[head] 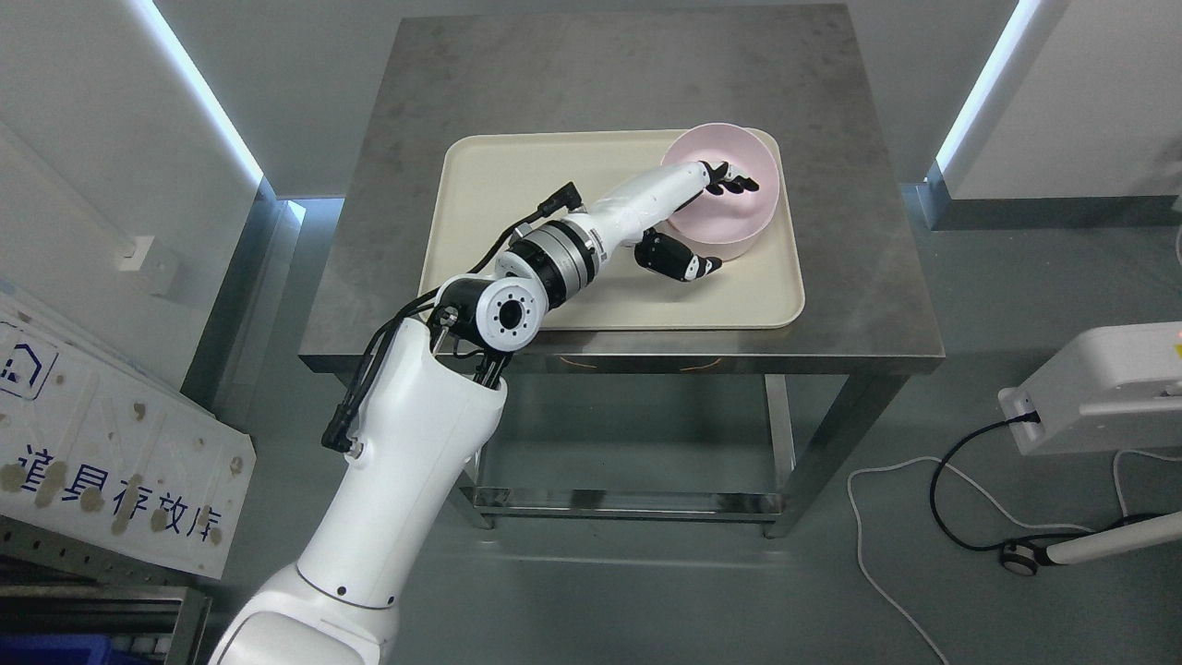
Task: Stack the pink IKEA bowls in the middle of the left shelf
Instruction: 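Reach the left hand into the stacked bowls and grip the rims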
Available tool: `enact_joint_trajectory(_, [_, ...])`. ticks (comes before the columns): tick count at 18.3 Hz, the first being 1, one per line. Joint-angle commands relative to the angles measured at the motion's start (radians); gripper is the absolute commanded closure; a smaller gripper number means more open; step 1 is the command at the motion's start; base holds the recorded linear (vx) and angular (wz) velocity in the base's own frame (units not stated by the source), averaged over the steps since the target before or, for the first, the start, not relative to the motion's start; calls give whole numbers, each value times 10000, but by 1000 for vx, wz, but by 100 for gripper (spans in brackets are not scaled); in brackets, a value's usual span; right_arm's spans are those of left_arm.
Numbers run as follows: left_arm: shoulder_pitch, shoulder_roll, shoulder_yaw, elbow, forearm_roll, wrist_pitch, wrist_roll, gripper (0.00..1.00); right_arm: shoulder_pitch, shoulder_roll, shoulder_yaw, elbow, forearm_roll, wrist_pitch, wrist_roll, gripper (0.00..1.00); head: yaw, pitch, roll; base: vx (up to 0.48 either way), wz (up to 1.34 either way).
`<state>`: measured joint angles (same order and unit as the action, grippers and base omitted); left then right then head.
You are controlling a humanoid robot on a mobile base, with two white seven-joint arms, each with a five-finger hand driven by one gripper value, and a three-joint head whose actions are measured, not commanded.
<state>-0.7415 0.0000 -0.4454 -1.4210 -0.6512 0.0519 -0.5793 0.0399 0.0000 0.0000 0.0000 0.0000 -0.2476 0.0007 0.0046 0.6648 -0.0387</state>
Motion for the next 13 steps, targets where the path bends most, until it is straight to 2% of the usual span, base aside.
enact_joint_trajectory(1, [-40,175,-590,-195,-1434,-28,-220,37,0,-175,-46,-175,-15,7,-7,0,0,0,0,0,0])
enact_joint_trajectory(4, [-146,175,-884,234,-1510,-89,-205,40,0,-175,-46,-175,-15,7,-7,0,0,0,0,0,0])
enact_joint_trajectory(9, [-224,175,-639,679,-2062,-1100,-159,57,0,-175,-46,-175,-15,7,-7,0,0,0,0,0,0])
enact_joint_trajectory(13, [-224,175,4,1200,-2645,-2311,-128,69,0,-175,-46,-175,-15,7,-7,0,0,0,0,0,0])
